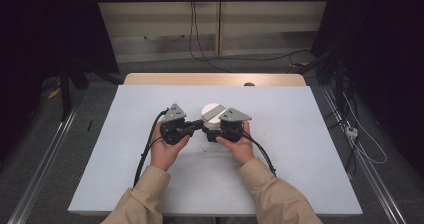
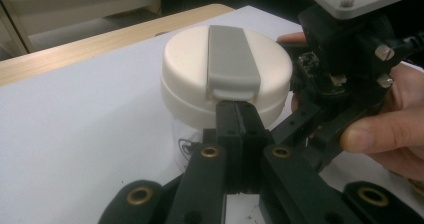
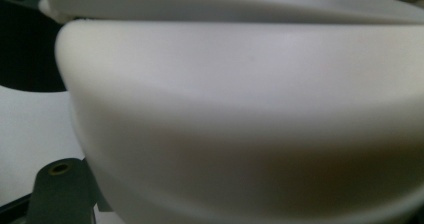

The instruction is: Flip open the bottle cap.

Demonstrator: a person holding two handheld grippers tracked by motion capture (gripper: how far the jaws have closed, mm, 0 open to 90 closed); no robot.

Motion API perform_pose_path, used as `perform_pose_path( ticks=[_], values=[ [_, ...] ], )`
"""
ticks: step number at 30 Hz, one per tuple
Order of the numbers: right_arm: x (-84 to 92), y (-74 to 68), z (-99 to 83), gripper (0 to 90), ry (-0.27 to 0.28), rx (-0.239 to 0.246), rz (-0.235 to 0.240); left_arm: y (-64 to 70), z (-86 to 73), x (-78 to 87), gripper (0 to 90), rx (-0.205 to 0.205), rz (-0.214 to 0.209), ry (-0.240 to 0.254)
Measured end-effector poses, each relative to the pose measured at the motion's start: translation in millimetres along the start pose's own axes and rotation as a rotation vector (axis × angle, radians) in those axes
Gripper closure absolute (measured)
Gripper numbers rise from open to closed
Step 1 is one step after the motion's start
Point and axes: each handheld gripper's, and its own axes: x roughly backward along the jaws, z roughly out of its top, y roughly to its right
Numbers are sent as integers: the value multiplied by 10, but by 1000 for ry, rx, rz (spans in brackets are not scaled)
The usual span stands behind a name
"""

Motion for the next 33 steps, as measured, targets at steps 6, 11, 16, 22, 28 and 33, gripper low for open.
perform_pose_path(
  ticks=[6,11,16,22,28,33],
  values=[
    [0,-1,-1,186,-1,0,0,0,41,-7,900,17,-8,4],
    [0,-1,-2,186,-1,1,-1,10,93,-4,900,17,-12,4],
    [-1,-2,-4,187,-1,1,-1,12,139,-1,900,15,-9,9],
    [-2,-2,-4,186,-1,1,-2,17,169,-30,900,22,-26,1],
    [-2,-1,-5,187,-2,1,-1,16,196,-51,900,23,-32,-12],
    [-3,-2,-6,187,-2,1,-1,25,218,-56,900,21,-34,-3]
  ],
)
